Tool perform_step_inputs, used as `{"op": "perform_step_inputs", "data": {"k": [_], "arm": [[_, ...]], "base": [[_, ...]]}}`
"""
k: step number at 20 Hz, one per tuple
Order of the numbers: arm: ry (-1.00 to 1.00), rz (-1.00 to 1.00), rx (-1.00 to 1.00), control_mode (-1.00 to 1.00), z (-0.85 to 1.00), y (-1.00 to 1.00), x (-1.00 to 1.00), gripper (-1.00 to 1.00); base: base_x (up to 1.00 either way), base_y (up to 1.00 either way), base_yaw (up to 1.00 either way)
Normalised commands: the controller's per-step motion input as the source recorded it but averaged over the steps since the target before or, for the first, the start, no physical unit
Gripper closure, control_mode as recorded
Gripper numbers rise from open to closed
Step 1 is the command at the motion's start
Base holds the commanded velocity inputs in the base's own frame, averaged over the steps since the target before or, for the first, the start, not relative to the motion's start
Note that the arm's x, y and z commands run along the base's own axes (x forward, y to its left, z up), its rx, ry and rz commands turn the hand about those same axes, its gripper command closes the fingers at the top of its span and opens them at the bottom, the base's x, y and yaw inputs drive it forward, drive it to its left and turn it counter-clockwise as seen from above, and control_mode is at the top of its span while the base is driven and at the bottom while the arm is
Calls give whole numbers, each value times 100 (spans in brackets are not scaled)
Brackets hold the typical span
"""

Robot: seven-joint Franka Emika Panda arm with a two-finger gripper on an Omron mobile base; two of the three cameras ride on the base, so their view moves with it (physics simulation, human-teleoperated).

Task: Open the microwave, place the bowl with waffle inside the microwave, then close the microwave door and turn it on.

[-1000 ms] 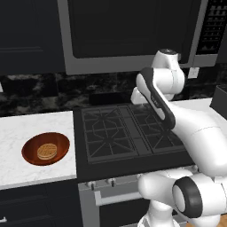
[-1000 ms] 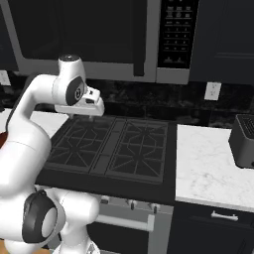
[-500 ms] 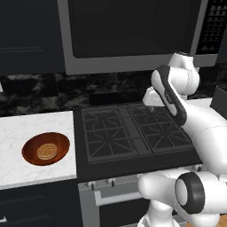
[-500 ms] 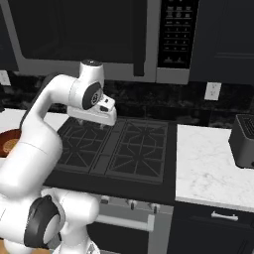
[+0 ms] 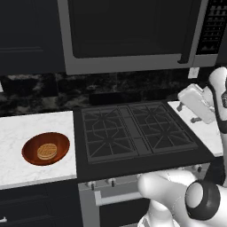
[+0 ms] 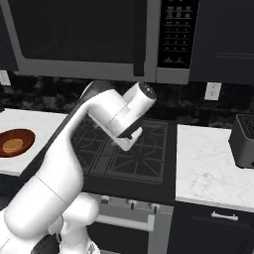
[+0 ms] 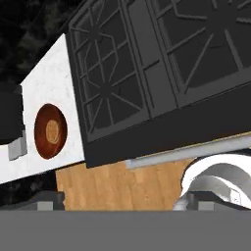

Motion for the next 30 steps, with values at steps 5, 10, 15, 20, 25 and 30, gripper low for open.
{"op": "perform_step_inputs", "data": {"k": [5,10,15,20,25,30], "arm": [[0,-31,54,-100,29,-21,-45,-100],[2,-22,51,-100,61,-32,-12,-100],[14,-16,64,-100,65,-38,2,-100],[6,-9,65,-100,58,-3,41,-100],[0,-7,57,-100,26,2,71,-100],[0,-13,28,-100,22,0,44,-100]], "base": [[0,0,0],[0,0,0],[0,0,0],[0,0,0],[0,0,0],[0,0,0]]}}
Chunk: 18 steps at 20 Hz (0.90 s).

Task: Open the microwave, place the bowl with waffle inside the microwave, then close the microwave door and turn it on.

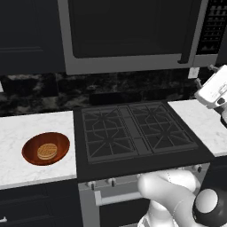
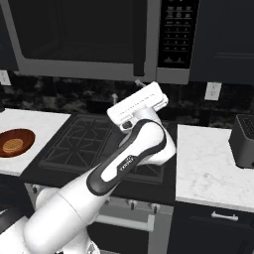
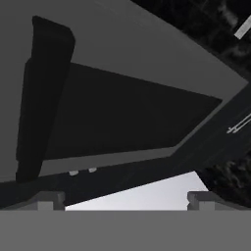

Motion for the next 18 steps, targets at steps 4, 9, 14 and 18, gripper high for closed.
{"op": "perform_step_inputs", "data": {"k": [4,9,14,18], "arm": [[0,-20,5,-100,56,0,23,-100],[3,-5,2,-100,24,-2,9,-100],[8,0,1,-100,0,0,23,-100],[12,-5,0,-100,0,0,53,-100]], "base": [[0,0,0],[0,0,0],[0,0,0],[0,0,0]]}}
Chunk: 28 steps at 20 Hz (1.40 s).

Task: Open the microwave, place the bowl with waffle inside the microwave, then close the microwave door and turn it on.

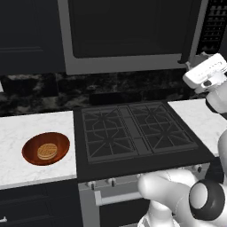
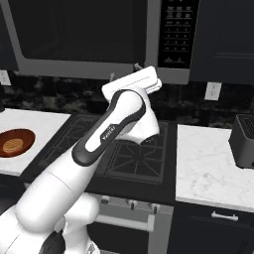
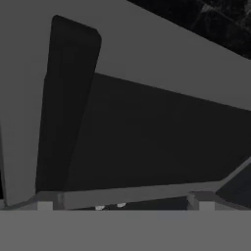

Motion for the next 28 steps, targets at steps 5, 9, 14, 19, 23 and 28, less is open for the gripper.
{"op": "perform_step_inputs", "data": {"k": [5,9,14,19,23,28], "arm": [[9,-5,0,-100,0,-2,35,-100],[8,-3,0,-100,0,-2,27,-100],[12,-5,0,-100,0,-4,31,-100],[11,-3,0,-100,0,-9,33,-100],[4,-4,2,-100,0,-26,9,-100],[2,-8,2,-100,0,-26,6,-100]], "base": [[0,0,0],[0,0,0],[0,0,0],[0,0,0],[0,0,0],[0,0,0]]}}
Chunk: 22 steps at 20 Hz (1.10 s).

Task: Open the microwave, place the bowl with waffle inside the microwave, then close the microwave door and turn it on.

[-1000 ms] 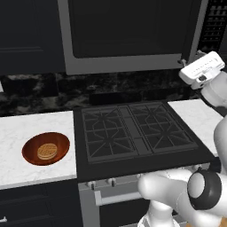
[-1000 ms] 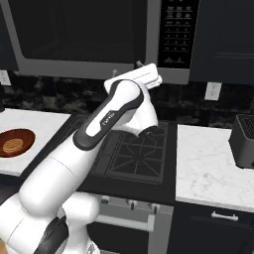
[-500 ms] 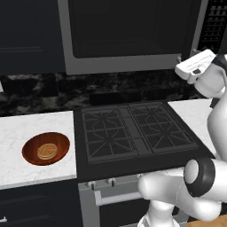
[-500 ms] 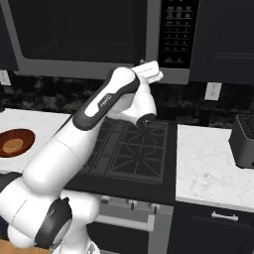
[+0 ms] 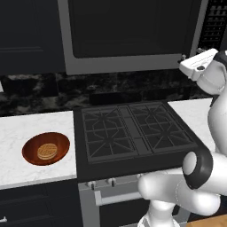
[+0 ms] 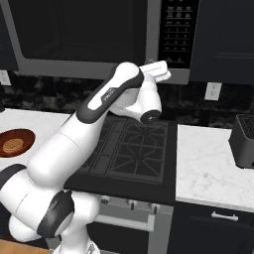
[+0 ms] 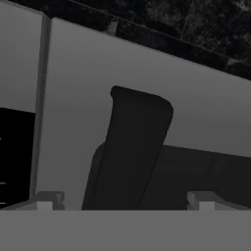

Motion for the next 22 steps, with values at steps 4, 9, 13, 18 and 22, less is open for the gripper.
{"op": "perform_step_inputs", "data": {"k": [4,9,13,18,22], "arm": [[6,-4,0,-100,0,-1,39,-100],[1,0,0,-100,0,0,17,-100],[4,0,-1,-100,0,1,0,100],[9,1,-1,-100,-4,0,-11,100],[-1,7,-14,-100,-2,3,-92,100]], "base": [[0,0,0],[0,0,0],[0,0,0],[0,0,0],[0,0,0]]}}
